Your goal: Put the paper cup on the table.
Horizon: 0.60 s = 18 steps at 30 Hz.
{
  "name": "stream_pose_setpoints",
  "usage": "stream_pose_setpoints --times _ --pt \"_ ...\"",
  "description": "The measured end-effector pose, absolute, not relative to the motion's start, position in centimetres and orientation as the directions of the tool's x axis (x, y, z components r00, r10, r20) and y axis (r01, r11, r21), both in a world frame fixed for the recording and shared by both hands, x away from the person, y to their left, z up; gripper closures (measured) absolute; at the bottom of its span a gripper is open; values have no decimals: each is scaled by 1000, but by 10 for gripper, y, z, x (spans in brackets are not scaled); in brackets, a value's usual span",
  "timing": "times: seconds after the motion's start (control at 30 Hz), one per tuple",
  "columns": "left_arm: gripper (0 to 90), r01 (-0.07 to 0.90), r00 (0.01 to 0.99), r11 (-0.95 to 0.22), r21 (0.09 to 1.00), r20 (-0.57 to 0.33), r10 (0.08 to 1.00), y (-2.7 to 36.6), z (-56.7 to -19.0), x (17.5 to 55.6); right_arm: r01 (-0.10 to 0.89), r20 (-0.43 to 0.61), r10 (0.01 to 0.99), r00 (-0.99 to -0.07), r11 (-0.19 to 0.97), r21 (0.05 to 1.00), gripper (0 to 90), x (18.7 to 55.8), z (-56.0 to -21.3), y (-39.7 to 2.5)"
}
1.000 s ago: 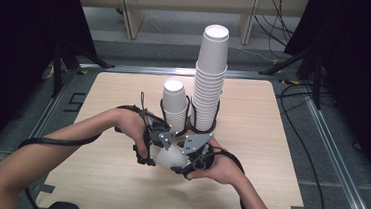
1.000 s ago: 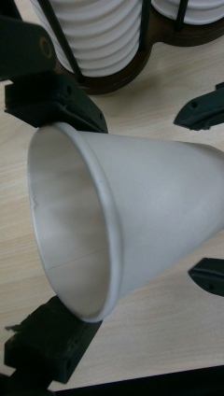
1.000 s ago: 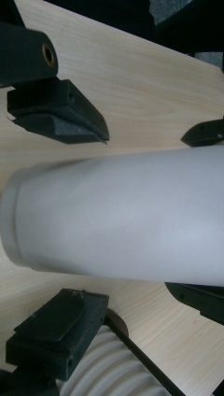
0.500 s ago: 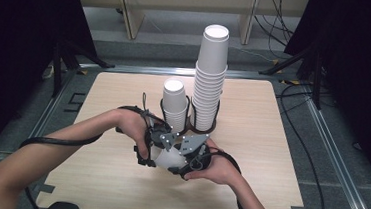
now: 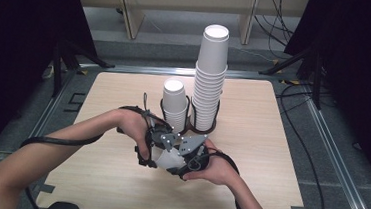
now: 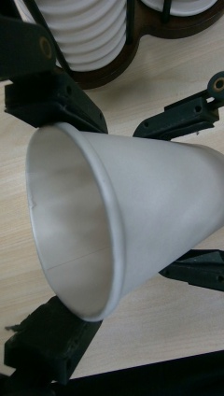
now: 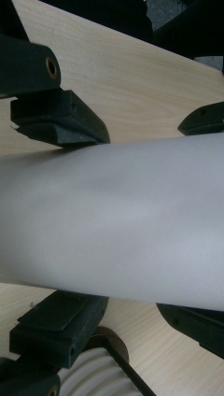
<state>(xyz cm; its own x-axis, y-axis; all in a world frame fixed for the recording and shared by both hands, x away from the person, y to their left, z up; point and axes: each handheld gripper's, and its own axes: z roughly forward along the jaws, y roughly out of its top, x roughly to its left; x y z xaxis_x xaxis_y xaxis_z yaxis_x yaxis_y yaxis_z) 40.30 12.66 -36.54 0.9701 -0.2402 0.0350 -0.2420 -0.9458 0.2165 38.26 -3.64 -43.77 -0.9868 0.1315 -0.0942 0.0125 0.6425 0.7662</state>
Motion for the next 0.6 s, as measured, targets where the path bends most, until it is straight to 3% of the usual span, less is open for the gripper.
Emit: stream_pose_setpoints --times 0.4,0.6 --pt "166 -245 969 -945 218 39 -242 127 -364 404 58 -52 147 -988 654 754 189 382 -442 -37" --pt "166 -267 964 -943 200 43 -264 125 -362 403 52 -60 146 -987 660 749 237 383 -445 -35"
